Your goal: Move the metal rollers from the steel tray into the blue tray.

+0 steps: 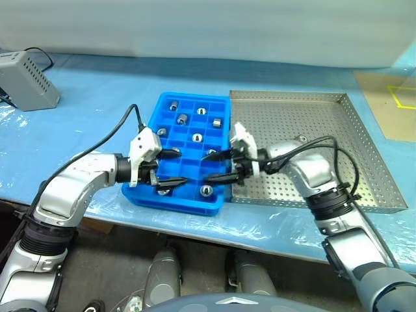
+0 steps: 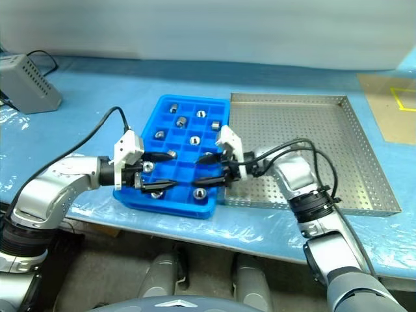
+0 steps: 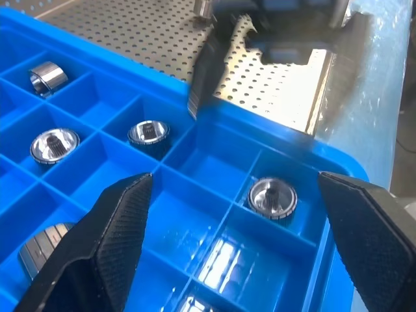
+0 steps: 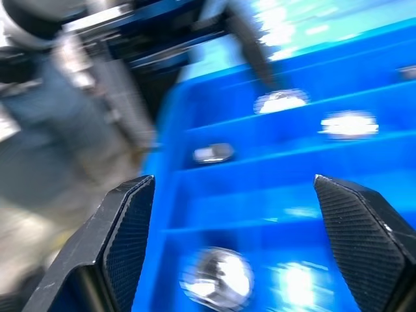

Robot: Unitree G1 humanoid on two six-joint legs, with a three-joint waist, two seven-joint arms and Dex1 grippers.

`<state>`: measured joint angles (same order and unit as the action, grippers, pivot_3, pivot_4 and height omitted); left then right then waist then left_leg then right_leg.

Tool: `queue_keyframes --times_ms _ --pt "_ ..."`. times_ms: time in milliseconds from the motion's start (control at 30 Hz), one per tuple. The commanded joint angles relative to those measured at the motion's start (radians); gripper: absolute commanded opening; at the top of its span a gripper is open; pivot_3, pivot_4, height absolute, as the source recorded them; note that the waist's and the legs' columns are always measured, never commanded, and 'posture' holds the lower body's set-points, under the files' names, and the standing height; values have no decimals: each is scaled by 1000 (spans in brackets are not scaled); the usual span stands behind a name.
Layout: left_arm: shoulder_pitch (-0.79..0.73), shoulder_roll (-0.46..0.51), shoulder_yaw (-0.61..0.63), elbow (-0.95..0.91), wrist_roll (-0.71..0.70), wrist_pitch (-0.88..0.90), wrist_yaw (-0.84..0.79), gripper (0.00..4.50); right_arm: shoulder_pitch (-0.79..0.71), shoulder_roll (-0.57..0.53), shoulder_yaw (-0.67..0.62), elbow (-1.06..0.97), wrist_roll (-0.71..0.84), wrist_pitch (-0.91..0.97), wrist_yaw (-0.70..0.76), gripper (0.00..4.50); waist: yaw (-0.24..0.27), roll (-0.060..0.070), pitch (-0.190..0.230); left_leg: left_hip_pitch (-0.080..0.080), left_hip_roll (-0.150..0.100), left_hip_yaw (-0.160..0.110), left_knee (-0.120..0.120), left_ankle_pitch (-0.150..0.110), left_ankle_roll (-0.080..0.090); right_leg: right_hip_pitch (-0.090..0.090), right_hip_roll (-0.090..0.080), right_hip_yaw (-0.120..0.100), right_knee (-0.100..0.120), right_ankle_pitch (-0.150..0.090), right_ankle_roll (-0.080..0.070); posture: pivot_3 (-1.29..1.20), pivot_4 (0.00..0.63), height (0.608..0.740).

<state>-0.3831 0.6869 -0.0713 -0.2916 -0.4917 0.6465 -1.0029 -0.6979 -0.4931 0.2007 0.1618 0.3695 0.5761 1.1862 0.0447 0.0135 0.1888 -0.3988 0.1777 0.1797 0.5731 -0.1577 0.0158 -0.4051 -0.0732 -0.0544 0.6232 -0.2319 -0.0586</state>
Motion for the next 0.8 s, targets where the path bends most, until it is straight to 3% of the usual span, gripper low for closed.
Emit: queue_keyframes --times_ms 33,267,533,800 --pt "-45 -33 42 -6 -31 19 50 4278 -67 -78 -130 140 -38 -108 -62 4043 1 0 0 0 0 0 0 1 -1 0 0 0 0 0 0 -118 150 740" --pt "-70 -64 0 108 10 -70 17 4278 -132 -201 -203 488 -153 -330 -145 4043 -10 0 0 -1 -1 0 1 0 1 0 0 0 -1 0 0 -174 150 740" --pt "-103 -89 -32 225 67 -163 -22 4278 -156 -173 -255 669 -171 -408 -195 4043 -31 0 0 -3 0 0 5 -1 8 -1 0 0 0 0 0 -198 150 740" --pt "-80 -88 -32 224 84 -179 -36 4278 -182 -156 -251 874 -254 -533 -351 4043 -29 0 0 -4 0 0 6 -1 8 -1 0 0 1 0 0 -185 150 740"
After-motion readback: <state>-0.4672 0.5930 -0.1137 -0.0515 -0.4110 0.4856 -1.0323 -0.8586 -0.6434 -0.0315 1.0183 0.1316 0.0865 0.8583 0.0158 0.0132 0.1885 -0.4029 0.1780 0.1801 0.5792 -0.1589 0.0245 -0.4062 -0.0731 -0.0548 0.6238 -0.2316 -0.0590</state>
